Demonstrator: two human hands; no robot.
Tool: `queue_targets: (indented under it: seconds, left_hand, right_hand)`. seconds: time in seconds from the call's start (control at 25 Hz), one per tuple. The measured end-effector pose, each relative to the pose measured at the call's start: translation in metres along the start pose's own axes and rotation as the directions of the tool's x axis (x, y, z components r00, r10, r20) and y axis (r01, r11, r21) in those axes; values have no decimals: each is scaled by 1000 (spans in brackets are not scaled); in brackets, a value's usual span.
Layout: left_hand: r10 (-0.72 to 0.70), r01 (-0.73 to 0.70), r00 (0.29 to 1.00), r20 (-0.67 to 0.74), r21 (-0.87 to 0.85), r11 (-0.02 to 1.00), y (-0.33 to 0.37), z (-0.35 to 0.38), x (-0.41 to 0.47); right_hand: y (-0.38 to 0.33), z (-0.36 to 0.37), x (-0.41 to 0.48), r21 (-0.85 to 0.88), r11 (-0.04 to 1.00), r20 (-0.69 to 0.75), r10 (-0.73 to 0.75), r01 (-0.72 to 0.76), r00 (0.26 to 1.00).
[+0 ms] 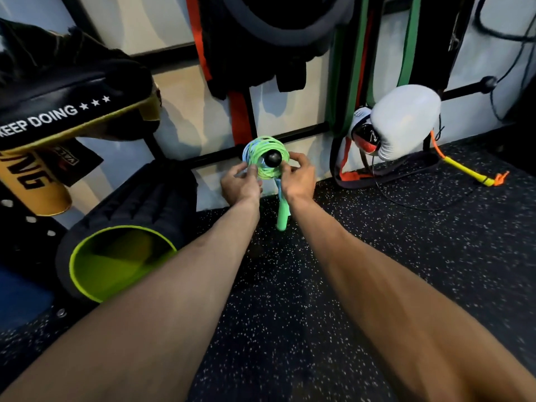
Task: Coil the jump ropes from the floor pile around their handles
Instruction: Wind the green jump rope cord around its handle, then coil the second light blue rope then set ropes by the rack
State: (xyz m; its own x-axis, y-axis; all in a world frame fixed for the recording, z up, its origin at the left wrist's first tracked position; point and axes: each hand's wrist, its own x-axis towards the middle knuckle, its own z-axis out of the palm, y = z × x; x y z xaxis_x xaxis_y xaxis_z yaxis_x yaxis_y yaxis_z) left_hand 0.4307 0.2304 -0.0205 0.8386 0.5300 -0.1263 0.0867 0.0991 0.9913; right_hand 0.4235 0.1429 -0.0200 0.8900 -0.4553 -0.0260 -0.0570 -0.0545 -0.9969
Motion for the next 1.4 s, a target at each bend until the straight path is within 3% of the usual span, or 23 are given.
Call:
queue_targets:
  seconds: [0.32,0.44,0.56,0.72,0.84,1.04,1.24,1.4]
  left_hand:
    - [67,-69,998,16,226,972,-8,-18,-34]
    - [-42,4,992,118,307,952,-29,-34,-61]
    - [-166,47,966,199,496,867,-71,-48,-92]
    - [-274,-98,874,402,698,710,-70,-53,-193]
    - [-329,-339,738,588,746,573,-53,-48,-281]
    - [-382,-750,362,850,509,422,-52,-49,-402]
    - [-478,-910,-20,878,182,372,-87,-85,-476]
    - [-593,-969,-187,783,-50,241,-125,-137,-479]
  right_hand:
    - [17,-45,-42,-103,994,128,47,-34,991]
    - [21,-84,-88,-261,965,115,58,-26,992]
    - [28,-133,-132,-390,918,118,133,-77,984]
    - [22,-223,-198,-480,856,89,264,-191,960]
    - [27,-295,-252,-576,773,19,337,-265,941]
    - [45,-387,-340,-632,651,-128,446,-420,886]
    - [70,-426,-431,-640,574,-224,497,-511,839]
    - [98,-412,-488,-698,500,-169,581,-513,796]
